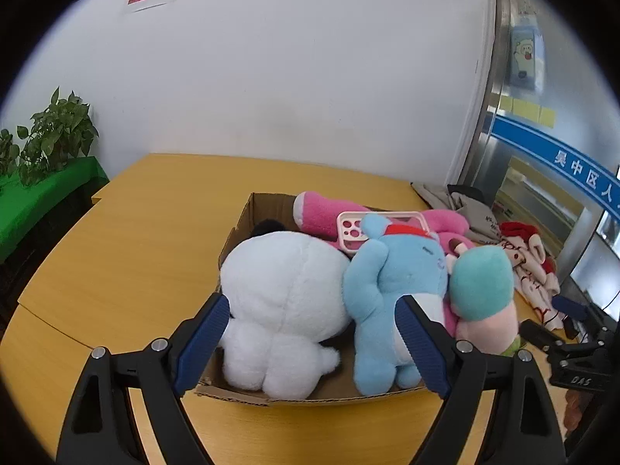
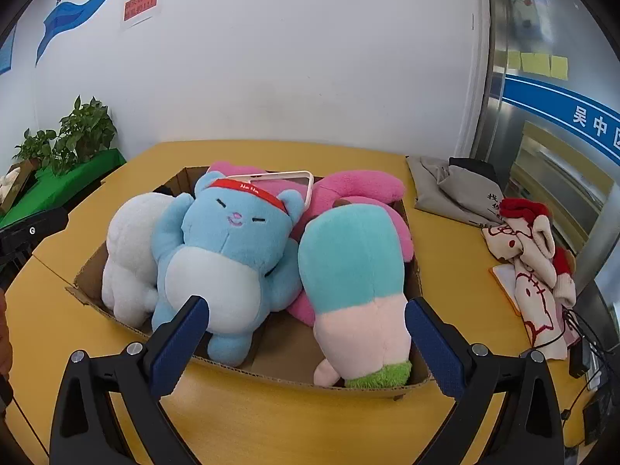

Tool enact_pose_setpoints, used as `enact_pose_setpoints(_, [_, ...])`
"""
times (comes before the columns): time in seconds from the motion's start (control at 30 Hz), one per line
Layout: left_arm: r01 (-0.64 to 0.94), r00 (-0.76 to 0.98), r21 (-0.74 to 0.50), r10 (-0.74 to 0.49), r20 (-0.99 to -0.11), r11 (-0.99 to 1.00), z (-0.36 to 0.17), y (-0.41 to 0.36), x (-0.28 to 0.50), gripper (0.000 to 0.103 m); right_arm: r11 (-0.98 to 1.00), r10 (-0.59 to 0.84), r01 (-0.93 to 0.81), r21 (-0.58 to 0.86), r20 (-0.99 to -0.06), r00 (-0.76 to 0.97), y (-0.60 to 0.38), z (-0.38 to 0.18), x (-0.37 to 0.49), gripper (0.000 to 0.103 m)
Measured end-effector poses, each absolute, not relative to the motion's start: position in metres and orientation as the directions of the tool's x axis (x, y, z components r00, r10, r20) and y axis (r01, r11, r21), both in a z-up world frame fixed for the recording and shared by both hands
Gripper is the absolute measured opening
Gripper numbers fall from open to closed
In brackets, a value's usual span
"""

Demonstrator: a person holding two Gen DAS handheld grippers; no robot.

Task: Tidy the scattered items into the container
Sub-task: 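Push the plush toys down into the box with both grippers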

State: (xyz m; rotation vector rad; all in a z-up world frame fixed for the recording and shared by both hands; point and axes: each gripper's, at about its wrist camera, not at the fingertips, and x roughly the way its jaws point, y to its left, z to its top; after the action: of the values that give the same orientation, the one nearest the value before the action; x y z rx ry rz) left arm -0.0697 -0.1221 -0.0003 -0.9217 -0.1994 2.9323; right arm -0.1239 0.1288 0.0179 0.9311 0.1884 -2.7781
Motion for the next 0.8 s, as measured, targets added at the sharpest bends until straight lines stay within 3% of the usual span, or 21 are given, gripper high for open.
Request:
enact_pose_setpoints(0.33, [-0.03, -0.705, -0.112, 0.1, -0.702, -0.993, -0.103, -0.127, -0.104, 0.087, -0.984, -0.134, 0.179, 0.0, -0.666, -0.733, 0.156, -0.07, -0.151, 0.103])
enact_pose_setpoints(0.7, [-0.05, -0.819, -0.111, 0.104, -0.564, -0.993, -0.111, -0.128, -0.088, 0.09, -0.984, -0.138, 0.174, -0.027, -0.493, -0.859, 0.159, -0.083, -0.134, 0.103])
enact_pose_setpoints(0.8, [-0.063, -0.847, -0.105, 0.109, -0.52, -0.992, -0.112, -0.127, -0.08, 0.091, -0.982, -0.149, 0.186, -0.031, -0.482, -0.863, 0.159, -0.085, -0.131, 0.103])
